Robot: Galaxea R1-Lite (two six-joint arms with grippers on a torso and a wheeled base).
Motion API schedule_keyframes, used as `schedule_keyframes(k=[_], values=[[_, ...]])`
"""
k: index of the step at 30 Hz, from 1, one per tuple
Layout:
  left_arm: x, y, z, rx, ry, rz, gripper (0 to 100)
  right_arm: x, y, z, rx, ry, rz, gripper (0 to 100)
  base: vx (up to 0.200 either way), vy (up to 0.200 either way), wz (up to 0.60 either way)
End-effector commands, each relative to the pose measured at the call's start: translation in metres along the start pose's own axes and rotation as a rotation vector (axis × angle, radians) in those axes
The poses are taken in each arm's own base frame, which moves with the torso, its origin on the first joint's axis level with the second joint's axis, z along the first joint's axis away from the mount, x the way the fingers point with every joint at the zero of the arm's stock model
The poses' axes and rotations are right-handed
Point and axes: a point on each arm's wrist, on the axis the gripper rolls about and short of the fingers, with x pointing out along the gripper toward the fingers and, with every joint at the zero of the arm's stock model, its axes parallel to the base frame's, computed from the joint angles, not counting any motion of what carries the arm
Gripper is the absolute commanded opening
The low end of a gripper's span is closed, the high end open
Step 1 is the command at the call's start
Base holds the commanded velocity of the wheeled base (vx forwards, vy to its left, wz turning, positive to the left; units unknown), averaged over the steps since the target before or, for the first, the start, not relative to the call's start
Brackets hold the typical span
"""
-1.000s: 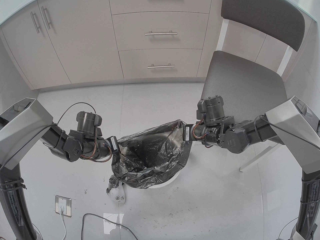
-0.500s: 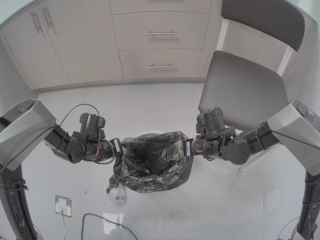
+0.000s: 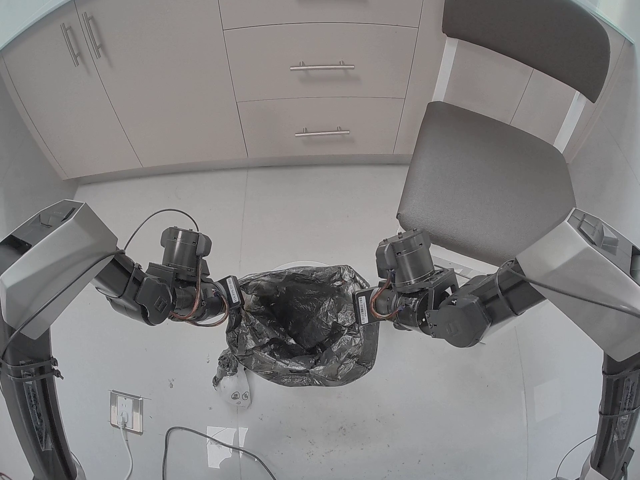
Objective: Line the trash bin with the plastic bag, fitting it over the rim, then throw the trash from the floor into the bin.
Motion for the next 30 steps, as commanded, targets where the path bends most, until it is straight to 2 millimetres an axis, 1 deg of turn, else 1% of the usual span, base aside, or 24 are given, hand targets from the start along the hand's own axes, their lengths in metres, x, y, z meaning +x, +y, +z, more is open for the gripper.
schedule_keyframes(k=[1, 8, 10, 13, 17, 20, 24, 30], values=[[0.004, 0.003, 0.000, -0.002, 0.004, 0.006, 0, 0.001, 0.008, -0.007, -0.020, 0.016, 0.007, 0, 0.000, 0.000, 0.00], [0.006, 0.002, 0.002, -0.002, -0.002, 0.002, 0, 0.004, 0.006, -0.011, -0.055, 0.019, -0.044, 0, 0.000, 0.000, 0.00], [0.006, 0.001, 0.002, -0.002, -0.006, 0.001, 0, 0.006, 0.006, -0.009, -0.053, 0.013, -0.049, 0, 0.000, 0.000, 0.00], [0.008, 0.000, 0.004, -0.001, -0.011, -0.002, 0, 0.014, 0.005, -0.005, -0.042, -0.017, -0.068, 0, 0.000, 0.000, 0.00], [0.011, 0.003, 0.006, -0.005, -0.015, 0.001, 0, 0.020, 0.007, -0.009, -0.063, -0.035, -0.084, 0, 0.000, 0.000, 0.00], [0.013, 0.005, 0.009, -0.008, -0.017, 0.003, 0, 0.025, 0.011, -0.009, -0.078, -0.082, -0.095, 0, 0.000, 0.000, 0.00], [0.014, 0.007, 0.011, -0.012, -0.023, 0.005, 0, 0.027, 0.011, -0.007, -0.122, -0.122, -0.128, 0, 0.000, 0.000, 0.00], [0.013, 0.006, 0.012, -0.012, -0.024, 0.004, 0, 0.027, 0.011, -0.007, -0.140, -0.121, -0.134, 0, 0.000, 0.000, 0.00]])
